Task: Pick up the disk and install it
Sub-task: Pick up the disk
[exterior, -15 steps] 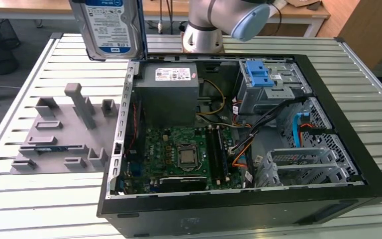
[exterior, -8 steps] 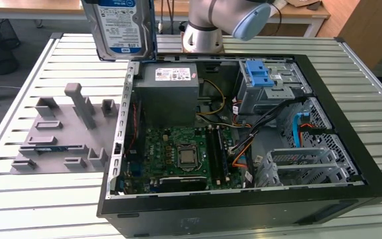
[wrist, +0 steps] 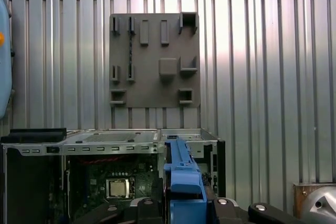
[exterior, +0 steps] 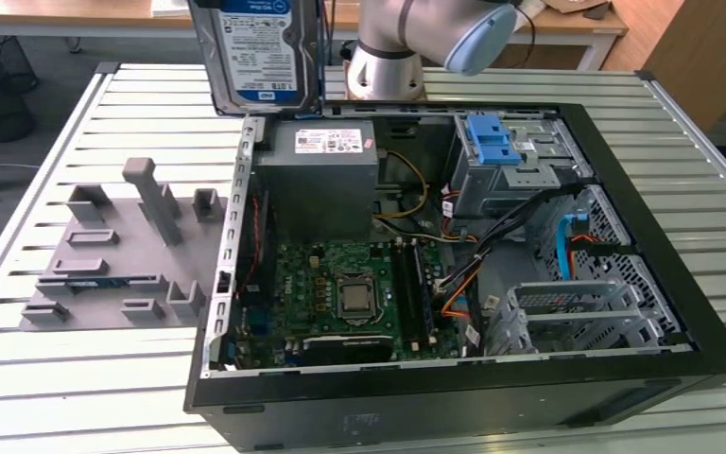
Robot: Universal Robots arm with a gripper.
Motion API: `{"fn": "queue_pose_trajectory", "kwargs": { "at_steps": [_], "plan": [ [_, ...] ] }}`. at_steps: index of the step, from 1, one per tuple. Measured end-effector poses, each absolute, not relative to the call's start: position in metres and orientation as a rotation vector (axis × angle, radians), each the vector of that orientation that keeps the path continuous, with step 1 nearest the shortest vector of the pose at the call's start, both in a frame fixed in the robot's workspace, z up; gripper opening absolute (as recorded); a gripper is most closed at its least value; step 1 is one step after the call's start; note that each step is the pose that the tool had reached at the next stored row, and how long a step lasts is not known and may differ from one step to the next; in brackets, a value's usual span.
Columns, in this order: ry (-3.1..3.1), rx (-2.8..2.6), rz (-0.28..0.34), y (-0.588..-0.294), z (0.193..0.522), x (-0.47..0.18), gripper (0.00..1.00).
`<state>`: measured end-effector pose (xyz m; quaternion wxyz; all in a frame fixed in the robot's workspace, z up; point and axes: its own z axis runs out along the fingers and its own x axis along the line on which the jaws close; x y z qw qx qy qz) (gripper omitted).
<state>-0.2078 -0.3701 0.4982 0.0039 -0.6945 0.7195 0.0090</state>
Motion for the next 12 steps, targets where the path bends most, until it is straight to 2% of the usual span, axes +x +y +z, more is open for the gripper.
{"fn": "queue_pose_trajectory", "kwargs": {
  "at_steps": [12],
  "plan": [
    [2.255, -2.177, 0.029, -0.371, 0.498, -0.165, 0.37]
  ]
}}
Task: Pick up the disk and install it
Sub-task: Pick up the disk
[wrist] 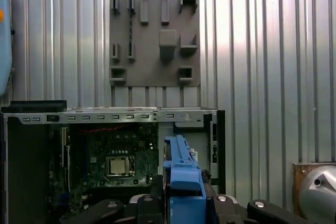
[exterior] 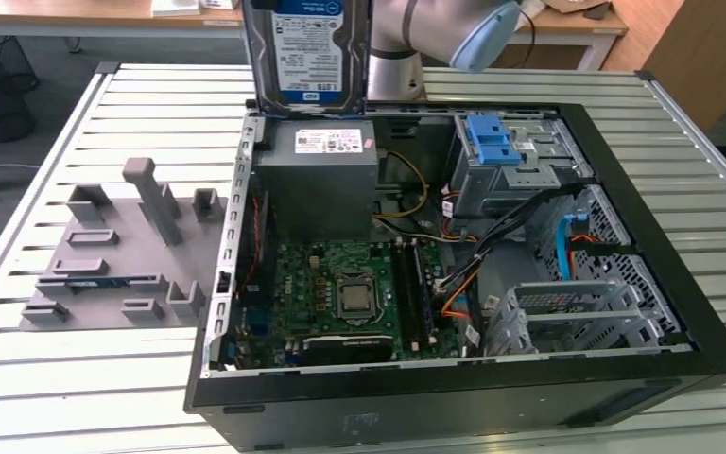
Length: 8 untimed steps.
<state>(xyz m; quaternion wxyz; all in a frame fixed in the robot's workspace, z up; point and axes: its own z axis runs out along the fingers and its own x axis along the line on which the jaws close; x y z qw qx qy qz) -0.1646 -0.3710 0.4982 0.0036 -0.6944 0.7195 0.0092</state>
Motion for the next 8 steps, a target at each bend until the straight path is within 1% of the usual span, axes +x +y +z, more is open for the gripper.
{"fn": "queue_pose_trajectory", "kwargs": {
  "at_steps": [8],
  "plan": [
    [2.256, -2.177, 0.030, -0.373, 0.498, -0.146, 0.37]
  ]
}}
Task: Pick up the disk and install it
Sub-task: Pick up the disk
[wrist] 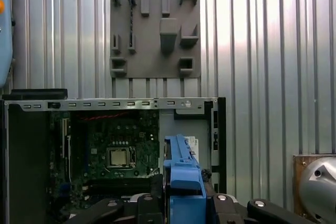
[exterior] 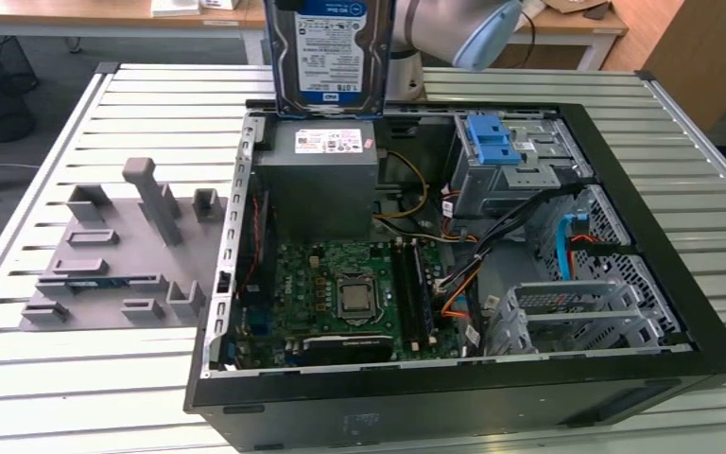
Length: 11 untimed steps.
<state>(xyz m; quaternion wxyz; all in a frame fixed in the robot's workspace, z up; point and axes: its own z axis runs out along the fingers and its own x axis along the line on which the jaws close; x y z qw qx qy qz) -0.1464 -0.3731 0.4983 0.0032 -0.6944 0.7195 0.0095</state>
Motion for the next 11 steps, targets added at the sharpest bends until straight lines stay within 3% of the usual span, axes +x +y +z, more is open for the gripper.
{"fn": "queue_pose_trajectory", "kwargs": {
  "at_steps": [11],
  "plan": [
    [2.256, -2.177, 0.030, -0.387, 0.498, -0.143, 0.37]
  ]
}}
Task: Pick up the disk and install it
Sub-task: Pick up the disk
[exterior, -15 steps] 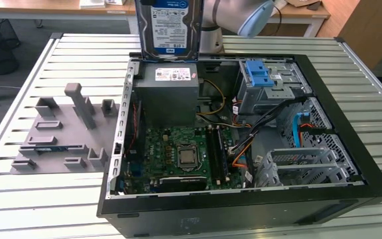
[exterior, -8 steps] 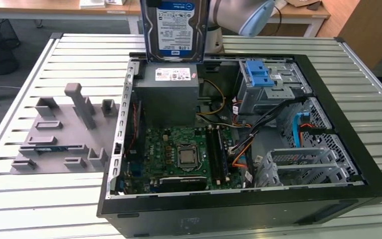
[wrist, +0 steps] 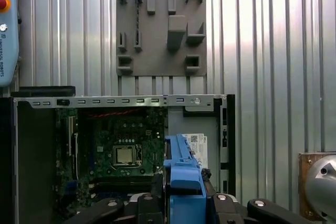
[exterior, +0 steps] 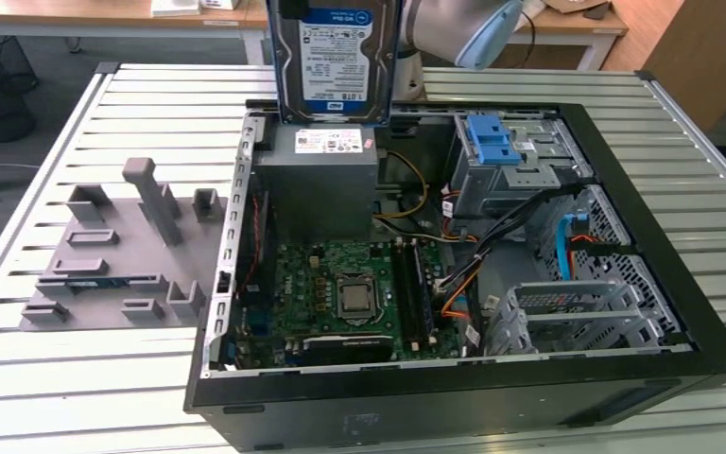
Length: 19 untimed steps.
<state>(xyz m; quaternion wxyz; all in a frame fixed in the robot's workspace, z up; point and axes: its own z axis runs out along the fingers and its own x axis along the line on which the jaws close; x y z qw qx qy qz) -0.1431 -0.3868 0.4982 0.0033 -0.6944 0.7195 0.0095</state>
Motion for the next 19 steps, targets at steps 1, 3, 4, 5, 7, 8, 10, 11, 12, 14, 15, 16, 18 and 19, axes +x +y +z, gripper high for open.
{"fn": "queue_pose_trajectory", "kwargs": {
  "at_steps": [1, 3, 4, 5, 7, 8, 10, 11, 12, 14, 15, 16, 18, 19],
  "plan": [
    [2.256, -2.177, 0.030, -0.387, 0.498, -0.143, 0.37],
    [2.256, -2.177, 0.030, -0.387, 0.498, -0.143, 0.37],
    [2.256, -2.177, 0.030, -0.389, 0.498, -0.143, 0.37],
    [2.256, -2.177, 0.030, -0.392, 0.498, -0.143, 0.37],
    [2.257, -2.178, 0.028, -0.397, 0.498, -0.143, 0.37],
    [2.257, -2.178, 0.027, -0.398, 0.498, -0.141, 0.37],
    [2.257, -2.179, 0.027, -0.399, 0.498, -0.134, 0.37],
    [2.257, -2.179, 0.027, -0.399, 0.498, -0.130, 0.37],
    [2.257, -2.178, 0.027, -0.399, 0.498, -0.126, 0.37],
    [2.257, -2.179, 0.027, -0.399, 0.498, -0.117, 0.37],
    [2.257, -2.179, 0.026, -0.399, 0.498, -0.115, 0.37],
    [2.257, -2.179, 0.027, -0.399, 0.498, -0.115, 0.37],
    [2.257, -2.178, 0.027, -0.399, 0.498, -0.115, 0.37],
    [2.257, -2.178, 0.027, -0.399, 0.498, -0.115, 0.37]
  ]
}}
